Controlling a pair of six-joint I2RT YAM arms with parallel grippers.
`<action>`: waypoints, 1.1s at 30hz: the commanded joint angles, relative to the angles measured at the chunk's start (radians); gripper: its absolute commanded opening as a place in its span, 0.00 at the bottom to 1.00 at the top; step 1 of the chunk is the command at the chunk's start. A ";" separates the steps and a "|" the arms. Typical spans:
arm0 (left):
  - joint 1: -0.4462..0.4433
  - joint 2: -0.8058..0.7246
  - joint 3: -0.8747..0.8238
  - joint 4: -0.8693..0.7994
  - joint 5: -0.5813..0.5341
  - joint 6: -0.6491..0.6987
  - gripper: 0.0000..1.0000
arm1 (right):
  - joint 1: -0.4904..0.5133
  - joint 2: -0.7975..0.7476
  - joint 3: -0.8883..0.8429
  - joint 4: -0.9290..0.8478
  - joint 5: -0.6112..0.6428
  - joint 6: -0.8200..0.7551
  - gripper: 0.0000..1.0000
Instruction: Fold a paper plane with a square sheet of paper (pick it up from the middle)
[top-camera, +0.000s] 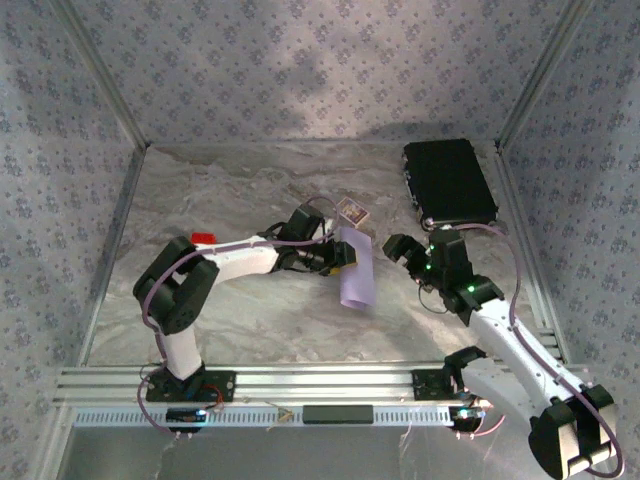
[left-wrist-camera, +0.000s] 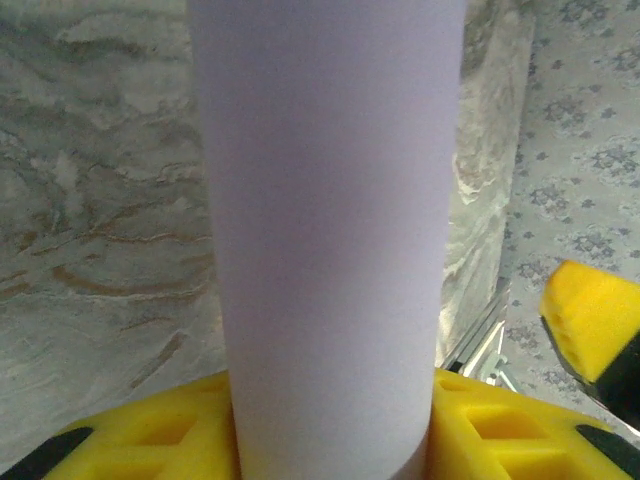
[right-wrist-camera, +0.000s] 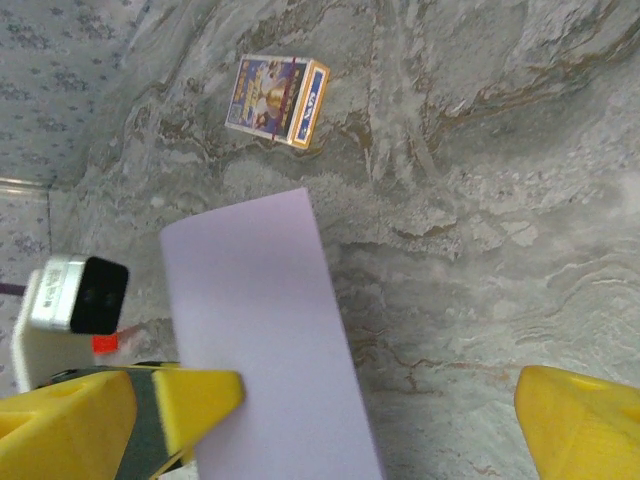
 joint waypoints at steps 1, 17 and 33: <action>-0.006 0.024 -0.003 -0.005 0.021 0.005 0.44 | -0.005 0.031 -0.008 0.036 -0.075 -0.012 0.99; -0.003 0.095 -0.019 -0.047 -0.037 0.026 0.47 | -0.005 0.109 -0.025 0.071 -0.110 -0.030 0.99; -0.013 0.068 0.103 -0.354 -0.237 0.183 0.66 | -0.008 0.137 -0.019 0.065 -0.137 -0.051 0.99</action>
